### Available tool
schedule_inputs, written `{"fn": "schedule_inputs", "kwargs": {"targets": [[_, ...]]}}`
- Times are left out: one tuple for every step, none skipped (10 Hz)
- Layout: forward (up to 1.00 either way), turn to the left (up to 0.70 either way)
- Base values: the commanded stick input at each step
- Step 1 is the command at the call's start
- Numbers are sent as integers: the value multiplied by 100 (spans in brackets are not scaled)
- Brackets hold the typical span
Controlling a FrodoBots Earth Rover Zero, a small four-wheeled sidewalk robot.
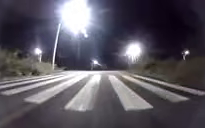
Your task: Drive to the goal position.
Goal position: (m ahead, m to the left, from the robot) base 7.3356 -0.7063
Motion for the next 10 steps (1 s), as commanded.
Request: {"fn": "schedule_inputs", "kwargs": {"targets": [[85,0],[85,0],[85,0],[85,0],[85,0],[85,0],[85,0],[85,0],[85,0],[85,0]]}}
